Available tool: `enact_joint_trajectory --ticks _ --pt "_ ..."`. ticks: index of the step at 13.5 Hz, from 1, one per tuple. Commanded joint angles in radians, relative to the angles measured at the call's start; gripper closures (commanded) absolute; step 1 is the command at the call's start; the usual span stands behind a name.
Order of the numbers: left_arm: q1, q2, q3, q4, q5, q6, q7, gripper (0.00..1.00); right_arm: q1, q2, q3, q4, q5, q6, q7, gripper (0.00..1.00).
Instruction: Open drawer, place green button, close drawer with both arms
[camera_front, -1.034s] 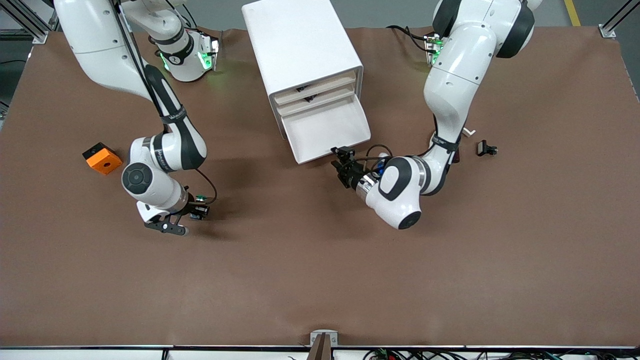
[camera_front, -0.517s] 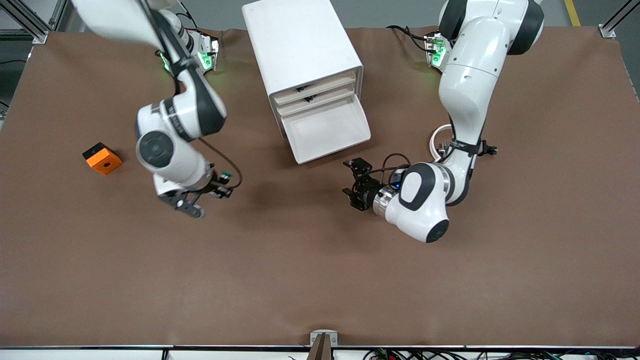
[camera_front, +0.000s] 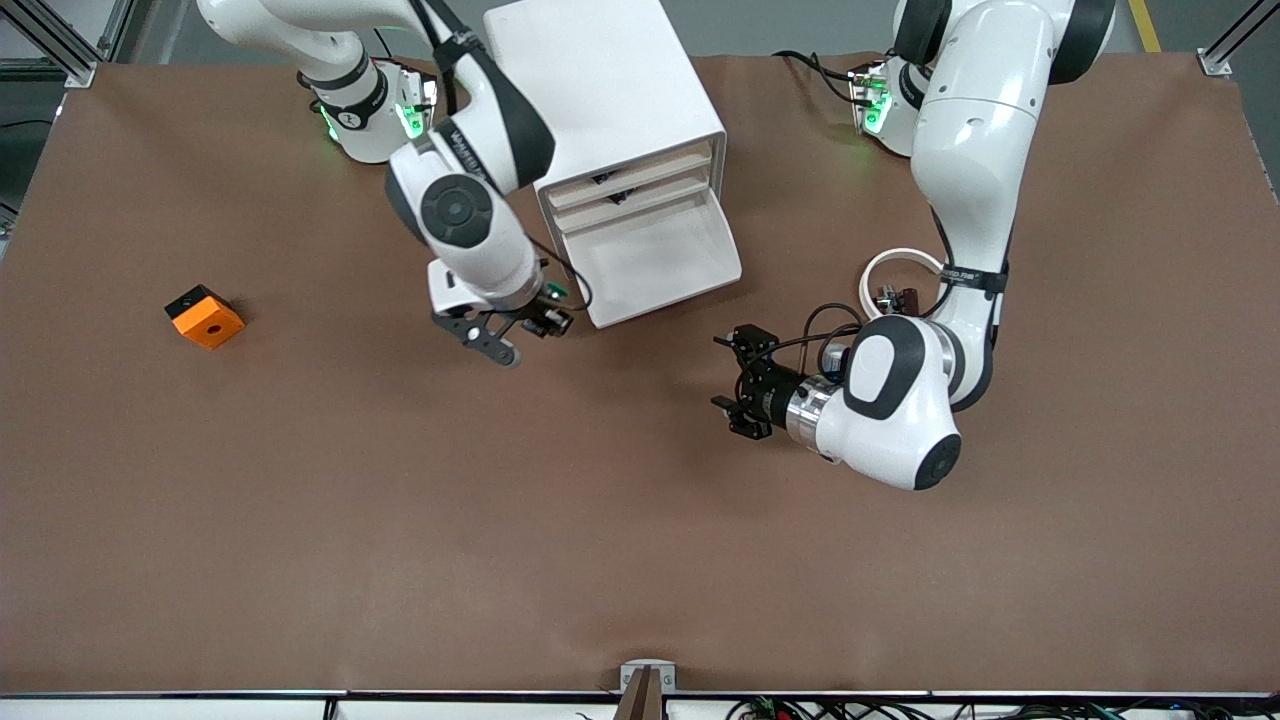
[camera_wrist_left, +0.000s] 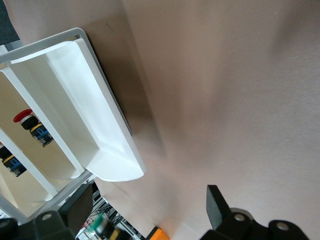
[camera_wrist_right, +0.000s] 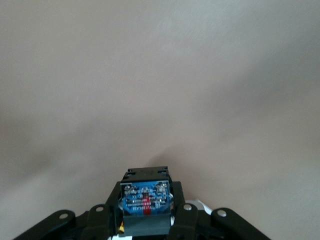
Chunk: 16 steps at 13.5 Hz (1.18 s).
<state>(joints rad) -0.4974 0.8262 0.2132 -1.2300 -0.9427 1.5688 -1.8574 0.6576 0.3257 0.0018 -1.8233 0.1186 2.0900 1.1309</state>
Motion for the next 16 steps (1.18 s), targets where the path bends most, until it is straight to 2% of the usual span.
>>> enact_joint_trajectory --ticks 1,7,10,14,16 --pt "-0.009 -0.022 0.043 0.012 0.019 0.005 0.026 0.00 0.069 -0.002 -0.009 0.002 0.018 0.002 0.018 1.00" --pt "-0.013 -0.022 0.138 0.037 0.028 0.011 0.271 0.00 0.160 0.012 -0.011 -0.002 0.015 0.085 0.061 1.00" --pt "-0.018 -0.027 0.173 0.035 0.097 0.011 0.481 0.00 0.192 0.045 -0.011 -0.011 0.015 0.162 0.098 1.00" --pt "-0.009 -0.062 0.176 0.030 0.160 -0.003 0.492 0.00 0.234 0.093 -0.011 -0.010 0.007 0.200 0.110 1.00" --pt "-0.023 -0.111 0.176 0.032 0.218 -0.001 0.494 0.00 0.247 0.113 -0.013 -0.007 -0.005 0.203 0.112 1.00"
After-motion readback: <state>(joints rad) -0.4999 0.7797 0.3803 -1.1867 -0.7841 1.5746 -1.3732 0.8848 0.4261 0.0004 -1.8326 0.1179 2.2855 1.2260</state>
